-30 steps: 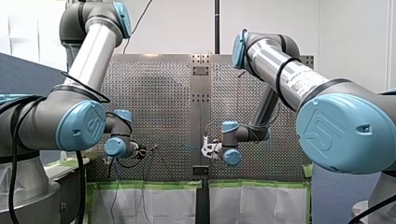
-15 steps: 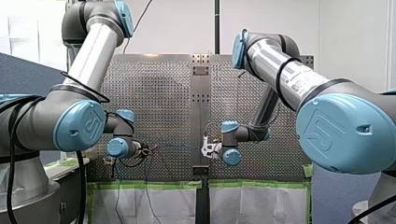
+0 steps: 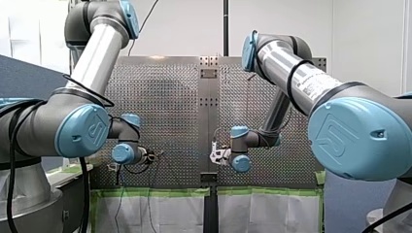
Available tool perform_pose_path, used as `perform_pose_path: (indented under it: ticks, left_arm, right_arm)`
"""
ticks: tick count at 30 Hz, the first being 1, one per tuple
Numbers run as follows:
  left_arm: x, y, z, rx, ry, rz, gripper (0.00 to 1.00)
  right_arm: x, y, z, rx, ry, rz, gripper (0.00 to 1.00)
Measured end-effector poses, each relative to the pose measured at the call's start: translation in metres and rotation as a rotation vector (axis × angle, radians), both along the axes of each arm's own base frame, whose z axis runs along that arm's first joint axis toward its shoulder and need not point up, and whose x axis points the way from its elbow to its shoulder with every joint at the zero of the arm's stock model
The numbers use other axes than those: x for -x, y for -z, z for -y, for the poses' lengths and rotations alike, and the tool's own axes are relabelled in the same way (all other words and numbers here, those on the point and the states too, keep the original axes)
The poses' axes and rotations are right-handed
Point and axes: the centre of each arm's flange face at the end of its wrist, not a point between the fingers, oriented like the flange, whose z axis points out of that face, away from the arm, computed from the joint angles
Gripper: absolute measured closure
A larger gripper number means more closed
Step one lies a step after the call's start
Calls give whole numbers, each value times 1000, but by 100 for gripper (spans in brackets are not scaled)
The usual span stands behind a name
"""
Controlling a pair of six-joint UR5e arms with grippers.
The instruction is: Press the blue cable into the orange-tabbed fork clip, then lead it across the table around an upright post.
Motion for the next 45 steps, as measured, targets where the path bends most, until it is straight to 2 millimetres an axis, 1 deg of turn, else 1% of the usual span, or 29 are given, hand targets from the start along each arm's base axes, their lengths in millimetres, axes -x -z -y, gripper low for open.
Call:
perform_pose_path:
  ticks: [12,19,27,33,39,40,43,45]
  left_arm:
    - [1,0,1,-25,7,4,0]
    - [5,0,13,-67,48,12,0]
    - [4,-3,26,-50,65,23,0]
    - [-5,-11,46,-1,68,48,0]
    - [-15,-21,72,44,60,53,0]
    - [-18,-24,79,56,58,54,0]
    - [-22,-30,93,75,54,60,0]
    - [-23,-32,98,79,49,64,0]
  right_arm:
    - [0,0,0,-2,0,-2,100]
    - [0,1,0,-1,0,-1,100]
    - [1,6,-1,-6,-1,-3,100]
    - [-1,9,-2,-7,-13,-1,100]
    - [0,9,-2,-8,-15,-1,100]
    - [0,9,-2,-8,-15,0,100]
    - [0,9,-1,-9,-16,0,100]
    - [0,9,-1,-8,-16,1,100]
